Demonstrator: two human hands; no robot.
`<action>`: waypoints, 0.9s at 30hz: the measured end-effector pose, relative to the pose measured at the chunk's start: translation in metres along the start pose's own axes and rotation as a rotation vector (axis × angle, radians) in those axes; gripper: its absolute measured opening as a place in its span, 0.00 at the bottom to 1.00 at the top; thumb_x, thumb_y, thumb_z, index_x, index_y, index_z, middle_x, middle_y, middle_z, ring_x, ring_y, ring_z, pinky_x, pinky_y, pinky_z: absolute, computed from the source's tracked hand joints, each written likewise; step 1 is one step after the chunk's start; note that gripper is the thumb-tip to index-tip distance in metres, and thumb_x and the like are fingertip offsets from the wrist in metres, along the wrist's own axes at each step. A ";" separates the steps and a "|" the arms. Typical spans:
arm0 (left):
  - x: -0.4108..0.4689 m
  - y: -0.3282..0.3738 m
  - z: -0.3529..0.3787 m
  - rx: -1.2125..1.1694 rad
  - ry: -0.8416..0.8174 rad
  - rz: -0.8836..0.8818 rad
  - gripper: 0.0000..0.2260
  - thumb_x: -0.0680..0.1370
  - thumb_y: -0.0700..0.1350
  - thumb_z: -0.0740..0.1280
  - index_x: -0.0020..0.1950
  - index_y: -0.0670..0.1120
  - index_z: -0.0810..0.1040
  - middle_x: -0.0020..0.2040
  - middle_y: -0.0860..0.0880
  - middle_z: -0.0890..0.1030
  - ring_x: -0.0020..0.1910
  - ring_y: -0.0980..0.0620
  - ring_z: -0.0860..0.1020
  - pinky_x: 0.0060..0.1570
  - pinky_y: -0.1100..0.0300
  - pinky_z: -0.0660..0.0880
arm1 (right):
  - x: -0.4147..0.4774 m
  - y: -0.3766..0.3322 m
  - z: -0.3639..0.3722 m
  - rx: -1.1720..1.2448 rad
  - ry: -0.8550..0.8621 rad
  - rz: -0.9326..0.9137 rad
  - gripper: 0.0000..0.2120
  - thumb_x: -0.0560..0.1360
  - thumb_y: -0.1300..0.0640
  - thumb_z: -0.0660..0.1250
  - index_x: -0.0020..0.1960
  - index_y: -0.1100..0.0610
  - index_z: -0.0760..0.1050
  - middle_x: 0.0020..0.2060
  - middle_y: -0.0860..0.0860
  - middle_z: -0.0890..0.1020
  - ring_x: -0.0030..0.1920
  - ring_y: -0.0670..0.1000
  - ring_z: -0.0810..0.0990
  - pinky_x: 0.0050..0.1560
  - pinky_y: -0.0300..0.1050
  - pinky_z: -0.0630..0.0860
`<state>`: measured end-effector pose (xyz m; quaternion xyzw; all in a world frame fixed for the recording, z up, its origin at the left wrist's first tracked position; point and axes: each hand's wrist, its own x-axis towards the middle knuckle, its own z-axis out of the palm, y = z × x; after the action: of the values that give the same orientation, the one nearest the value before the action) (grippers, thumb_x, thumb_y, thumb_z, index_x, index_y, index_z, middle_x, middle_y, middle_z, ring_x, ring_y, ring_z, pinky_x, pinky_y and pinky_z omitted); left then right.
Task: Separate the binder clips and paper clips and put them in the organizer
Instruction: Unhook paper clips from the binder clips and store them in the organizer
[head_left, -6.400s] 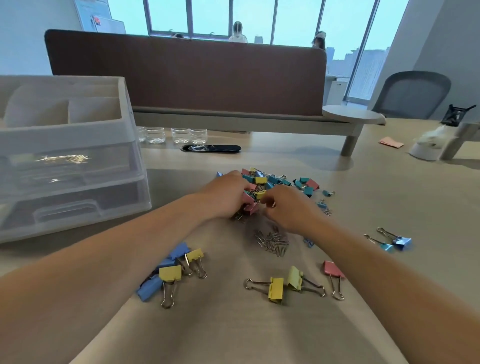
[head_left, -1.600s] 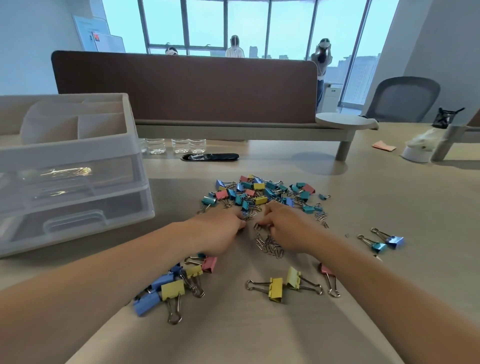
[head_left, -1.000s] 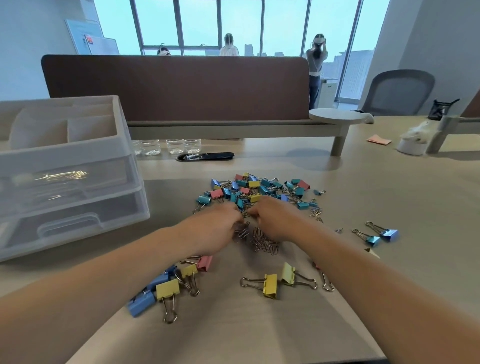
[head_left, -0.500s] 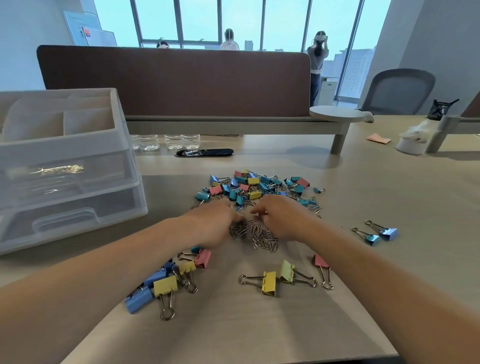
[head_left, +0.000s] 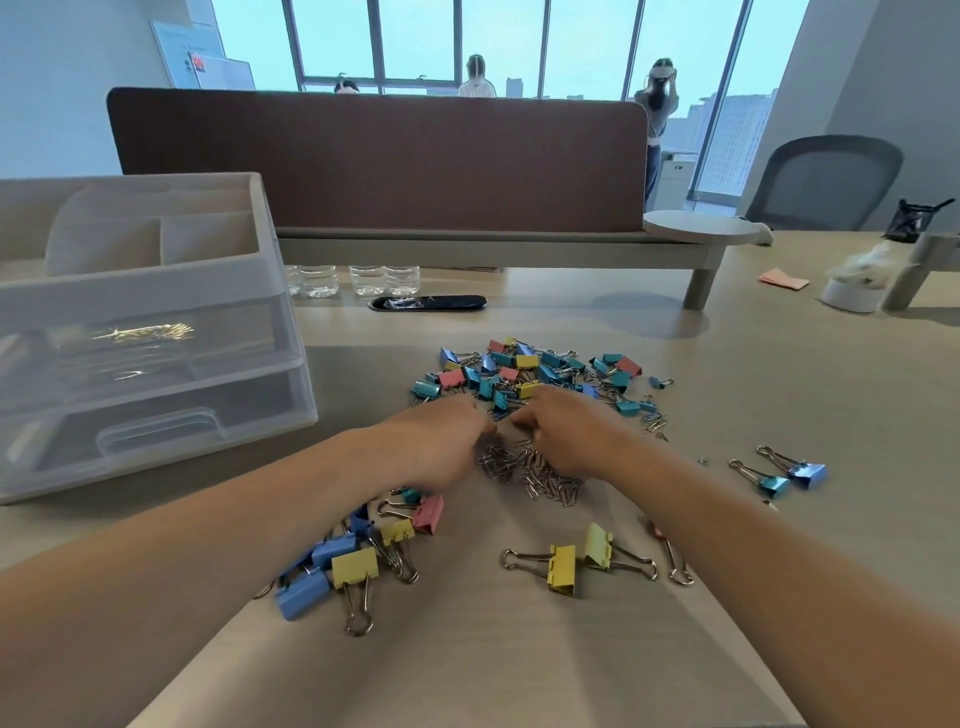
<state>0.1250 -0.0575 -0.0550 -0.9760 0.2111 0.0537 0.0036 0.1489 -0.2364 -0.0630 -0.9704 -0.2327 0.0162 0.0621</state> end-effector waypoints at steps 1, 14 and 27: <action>0.001 0.000 0.001 0.005 -0.003 -0.006 0.12 0.81 0.40 0.59 0.61 0.48 0.75 0.50 0.50 0.69 0.44 0.56 0.70 0.35 0.63 0.62 | -0.002 0.000 0.000 -0.001 -0.001 -0.006 0.15 0.79 0.64 0.59 0.54 0.49 0.82 0.49 0.48 0.77 0.42 0.49 0.78 0.42 0.41 0.79; 0.001 0.012 0.005 0.101 -0.016 -0.018 0.19 0.79 0.40 0.59 0.70 0.50 0.72 0.50 0.48 0.68 0.48 0.47 0.72 0.49 0.47 0.77 | -0.043 0.006 -0.011 0.007 -0.048 0.000 0.24 0.79 0.65 0.59 0.65 0.42 0.76 0.66 0.47 0.72 0.63 0.51 0.74 0.56 0.43 0.75; -0.006 0.028 -0.002 0.172 -0.045 0.011 0.24 0.78 0.38 0.57 0.73 0.55 0.69 0.50 0.47 0.66 0.44 0.46 0.73 0.46 0.47 0.77 | -0.052 0.004 -0.007 -0.054 -0.092 0.072 0.21 0.78 0.64 0.62 0.67 0.46 0.74 0.53 0.47 0.69 0.48 0.49 0.74 0.48 0.45 0.78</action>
<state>0.1087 -0.0805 -0.0518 -0.9694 0.2200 0.0573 0.0920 0.1055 -0.2645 -0.0560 -0.9778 -0.2004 0.0567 0.0246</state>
